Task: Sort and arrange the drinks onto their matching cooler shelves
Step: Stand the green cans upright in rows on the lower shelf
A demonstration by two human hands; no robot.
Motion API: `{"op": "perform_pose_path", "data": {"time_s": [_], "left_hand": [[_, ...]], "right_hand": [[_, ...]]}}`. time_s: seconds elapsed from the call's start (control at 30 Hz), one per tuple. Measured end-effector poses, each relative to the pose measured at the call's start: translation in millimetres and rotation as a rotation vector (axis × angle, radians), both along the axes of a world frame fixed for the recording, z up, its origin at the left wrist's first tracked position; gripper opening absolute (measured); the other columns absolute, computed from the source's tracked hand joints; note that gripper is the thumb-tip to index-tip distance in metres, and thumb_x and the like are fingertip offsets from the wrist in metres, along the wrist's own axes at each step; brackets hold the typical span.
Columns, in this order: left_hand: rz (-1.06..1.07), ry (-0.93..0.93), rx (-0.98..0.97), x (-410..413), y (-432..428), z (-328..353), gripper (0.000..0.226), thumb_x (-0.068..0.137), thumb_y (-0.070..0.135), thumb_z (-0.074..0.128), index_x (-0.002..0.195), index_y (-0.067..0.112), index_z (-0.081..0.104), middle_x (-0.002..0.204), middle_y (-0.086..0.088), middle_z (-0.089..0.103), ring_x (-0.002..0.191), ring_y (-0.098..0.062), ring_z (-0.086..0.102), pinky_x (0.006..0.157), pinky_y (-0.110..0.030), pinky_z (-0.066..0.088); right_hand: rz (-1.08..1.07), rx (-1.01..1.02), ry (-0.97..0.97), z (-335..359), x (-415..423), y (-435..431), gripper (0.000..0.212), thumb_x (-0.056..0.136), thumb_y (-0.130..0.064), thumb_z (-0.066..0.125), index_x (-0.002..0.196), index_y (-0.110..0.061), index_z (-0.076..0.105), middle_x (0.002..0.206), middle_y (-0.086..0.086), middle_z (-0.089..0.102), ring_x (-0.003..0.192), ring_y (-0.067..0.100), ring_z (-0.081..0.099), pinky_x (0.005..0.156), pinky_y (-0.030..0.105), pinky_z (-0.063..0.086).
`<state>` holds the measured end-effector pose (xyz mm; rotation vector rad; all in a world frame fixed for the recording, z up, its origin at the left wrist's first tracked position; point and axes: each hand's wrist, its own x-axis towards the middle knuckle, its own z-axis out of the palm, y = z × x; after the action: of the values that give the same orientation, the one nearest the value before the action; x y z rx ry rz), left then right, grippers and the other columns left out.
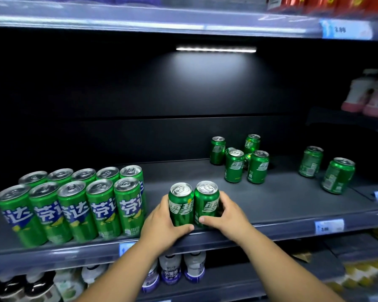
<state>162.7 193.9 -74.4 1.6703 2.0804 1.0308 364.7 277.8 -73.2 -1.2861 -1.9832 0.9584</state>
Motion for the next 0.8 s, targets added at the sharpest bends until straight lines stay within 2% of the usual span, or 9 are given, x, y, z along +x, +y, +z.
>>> {"op": "perform_pose_path", "data": {"time_s": [0.23, 0.47, 0.7, 0.8], "left_hand": [[-0.014, -0.045, -0.005, -3.7, -0.1, 0.9, 0.083, 0.045, 0.065, 0.083, 0.113, 0.045, 0.04, 0.111, 0.025, 0.063, 0.104, -0.004, 0.062, 0.086, -0.032, 0.053], [-0.021, -0.029, 0.005, -2.6, 0.3, 0.5, 0.084, 0.045, 0.068, 0.08, 0.116, 0.044, 0.041, 0.116, 0.024, 0.062, 0.107, -0.005, 0.061, 0.089, -0.033, 0.052], [-0.022, -0.054, 0.016, -4.2, -1.5, -0.2, 0.081, 0.049, 0.06, 0.085, 0.116, 0.045, 0.042, 0.109, 0.028, 0.061, 0.105, -0.004, 0.061, 0.087, -0.029, 0.052], [-0.013, -0.03, 0.015, -3.7, -2.3, 0.2, 0.083, 0.051, 0.061, 0.084, 0.12, 0.043, 0.041, 0.114, 0.023, 0.063, 0.107, -0.007, 0.062, 0.085, -0.029, 0.052]], "right_hand": [[0.009, 0.002, 0.0, 0.6, 1.4, -1.3, 0.079, 0.052, -0.063, 0.083, 0.123, -0.051, 0.05, 0.114, -0.026, 0.069, 0.109, -0.001, 0.063, 0.097, 0.038, 0.053], [0.006, 0.003, -0.009, 3.1, 1.5, -2.9, 0.072, 0.053, -0.063, 0.081, 0.117, -0.048, 0.052, 0.111, -0.027, 0.069, 0.105, -0.003, 0.063, 0.096, 0.035, 0.053], [0.012, -0.007, 0.006, 3.5, 1.5, -1.8, 0.074, 0.053, -0.061, 0.083, 0.119, -0.046, 0.053, 0.112, -0.025, 0.069, 0.105, -0.004, 0.063, 0.095, 0.035, 0.053], [0.007, -0.01, 0.018, 1.8, 2.0, -0.7, 0.073, 0.052, -0.059, 0.084, 0.117, -0.048, 0.054, 0.112, -0.024, 0.07, 0.106, -0.002, 0.064, 0.096, 0.038, 0.053]]}}
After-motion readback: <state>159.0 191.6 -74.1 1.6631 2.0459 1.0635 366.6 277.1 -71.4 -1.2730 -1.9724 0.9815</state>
